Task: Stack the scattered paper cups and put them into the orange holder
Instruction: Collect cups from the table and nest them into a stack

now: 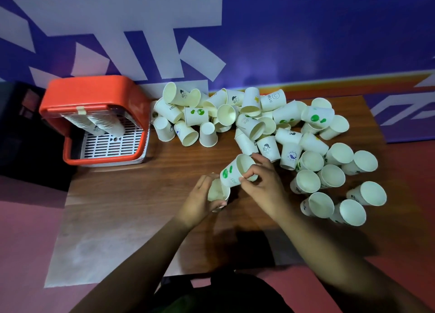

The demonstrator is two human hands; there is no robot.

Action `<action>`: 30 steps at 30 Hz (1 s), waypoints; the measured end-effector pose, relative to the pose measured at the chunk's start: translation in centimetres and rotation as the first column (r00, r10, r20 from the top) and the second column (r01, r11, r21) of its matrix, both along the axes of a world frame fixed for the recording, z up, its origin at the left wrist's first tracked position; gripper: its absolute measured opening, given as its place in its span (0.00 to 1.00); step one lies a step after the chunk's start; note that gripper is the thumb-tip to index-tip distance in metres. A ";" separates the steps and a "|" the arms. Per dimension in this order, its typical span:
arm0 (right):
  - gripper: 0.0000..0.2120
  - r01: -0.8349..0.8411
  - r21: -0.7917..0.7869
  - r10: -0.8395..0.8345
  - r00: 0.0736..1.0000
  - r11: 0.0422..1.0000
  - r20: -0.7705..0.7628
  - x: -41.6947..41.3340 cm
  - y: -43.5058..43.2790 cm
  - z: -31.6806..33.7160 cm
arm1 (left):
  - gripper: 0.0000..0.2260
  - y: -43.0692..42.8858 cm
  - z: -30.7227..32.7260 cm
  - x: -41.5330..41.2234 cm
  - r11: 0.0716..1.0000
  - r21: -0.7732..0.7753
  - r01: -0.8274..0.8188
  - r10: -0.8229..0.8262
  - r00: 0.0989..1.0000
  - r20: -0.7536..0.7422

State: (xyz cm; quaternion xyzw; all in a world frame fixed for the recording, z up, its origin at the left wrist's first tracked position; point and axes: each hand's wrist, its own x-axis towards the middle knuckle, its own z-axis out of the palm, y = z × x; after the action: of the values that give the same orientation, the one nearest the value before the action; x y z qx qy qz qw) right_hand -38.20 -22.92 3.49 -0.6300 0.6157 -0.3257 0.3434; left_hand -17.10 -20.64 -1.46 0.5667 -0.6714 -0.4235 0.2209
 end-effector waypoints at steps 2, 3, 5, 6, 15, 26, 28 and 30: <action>0.11 -0.029 0.010 0.029 0.999 1.000 0.013 0.7 0.2 1.2 | 0.39 0.1 -0.4 1.3 0.997 0.078 0.010 -0.007 0.999 -0.041; 0.10 -0.057 0.010 0.056 0.998 0.998 0.022 1.0 0.3 1.7 | 0.42 0.3 -0.4 2.2 0.991 0.131 0.009 0.002 0.996 -0.086; 0.05 -0.125 0.006 0.125 0.991 0.992 0.049 1.7 0.7 2.5 | 0.45 1.0 -0.6 4.1 0.979 0.204 -0.015 0.049 0.986 -0.159; 0.07 -0.163 0.002 0.163 0.984 0.987 0.071 2.0 0.8 2.7 | 0.45 1.3 -0.7 5.1 0.978 0.203 -0.041 0.074 0.985 -0.158; 0.36 -0.343 0.129 0.362 0.915 0.930 -0.179 4.3 1.9 0.4 | 0.11 -0.4 -0.4 10.5 0.919 0.101 -0.381 0.378 0.924 0.051; 0.39 -0.262 0.239 0.315 0.924 0.935 -0.219 5.6 1.3 -3.1 | 0.18 -9.2 -0.1 8.6 0.936 -0.062 -0.347 0.350 0.895 0.277; 0.32 -0.167 0.206 0.216 0.946 0.964 -0.241 5.1 -1.4 -2.5 | 0.20 -11.3 0.0 8.5 0.933 -0.077 -0.352 0.359 0.886 0.294; 0.29 -0.109 0.179 0.156 0.949 0.978 -0.275 5.1 -4.8 -2.0 | 0.23 -13.4 -0.1 8.5 0.939 -0.115 -0.324 0.344 0.880 0.327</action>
State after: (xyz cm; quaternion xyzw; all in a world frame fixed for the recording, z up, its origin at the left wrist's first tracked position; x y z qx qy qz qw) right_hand -33.11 -27.70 1.49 -0.6807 0.6395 -0.1558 0.3215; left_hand -8.58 -34.08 -1.60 0.7322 -0.6034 -0.2549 0.1866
